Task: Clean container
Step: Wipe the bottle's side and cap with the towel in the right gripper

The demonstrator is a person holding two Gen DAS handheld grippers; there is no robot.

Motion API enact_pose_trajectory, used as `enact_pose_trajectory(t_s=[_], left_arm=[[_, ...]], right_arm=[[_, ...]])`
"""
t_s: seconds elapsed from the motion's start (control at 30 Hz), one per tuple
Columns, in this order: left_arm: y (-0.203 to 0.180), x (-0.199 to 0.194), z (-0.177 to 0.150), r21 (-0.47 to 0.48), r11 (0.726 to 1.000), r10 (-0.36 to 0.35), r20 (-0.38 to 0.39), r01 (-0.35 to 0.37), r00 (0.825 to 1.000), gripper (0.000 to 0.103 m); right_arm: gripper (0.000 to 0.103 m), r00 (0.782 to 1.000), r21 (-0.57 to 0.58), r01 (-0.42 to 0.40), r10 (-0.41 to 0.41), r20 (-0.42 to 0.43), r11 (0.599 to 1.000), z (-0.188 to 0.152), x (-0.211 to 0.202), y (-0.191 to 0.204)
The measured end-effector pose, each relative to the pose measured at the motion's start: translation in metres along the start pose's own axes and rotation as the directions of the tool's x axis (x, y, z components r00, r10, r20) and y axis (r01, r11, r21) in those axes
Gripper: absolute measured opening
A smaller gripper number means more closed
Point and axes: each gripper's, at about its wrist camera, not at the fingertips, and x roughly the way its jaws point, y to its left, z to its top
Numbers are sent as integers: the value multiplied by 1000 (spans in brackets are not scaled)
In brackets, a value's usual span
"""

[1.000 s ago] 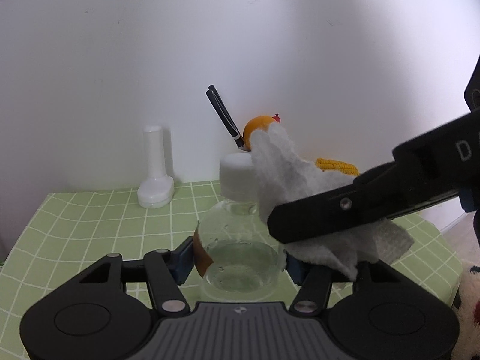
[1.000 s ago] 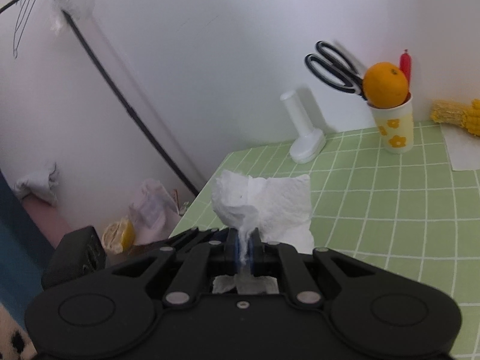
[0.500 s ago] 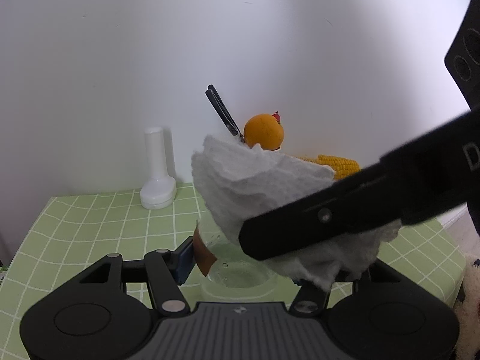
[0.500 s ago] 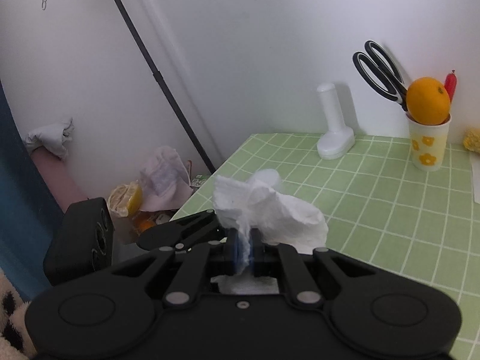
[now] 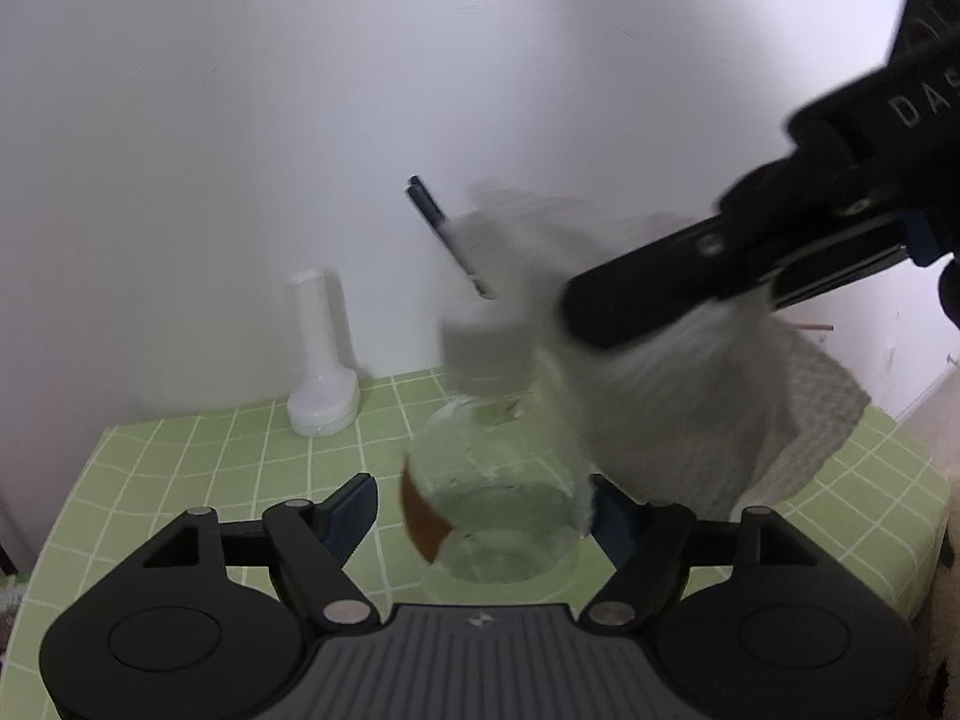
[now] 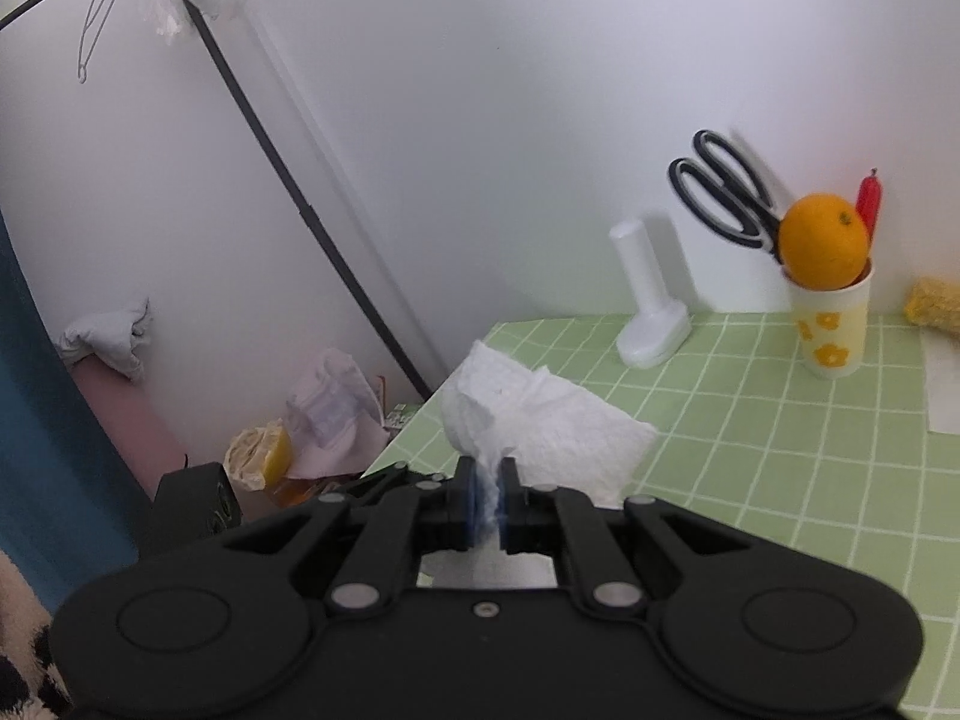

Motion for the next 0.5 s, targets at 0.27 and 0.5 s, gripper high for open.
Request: enact_pose_trajectory(t_s=[0.27, 0.5], left_arm=[[5, -3, -3, -2, 999, -38, -3, 38, 999, 87], [0, 0, -2, 15, 998, -64, -5, 64, 998, 92]], right_arm=[[6, 998, 36, 29, -32, 61, 999, 6, -18, -13], [6, 995, 63, 31, -37, 98, 998, 11, -28, -21]])
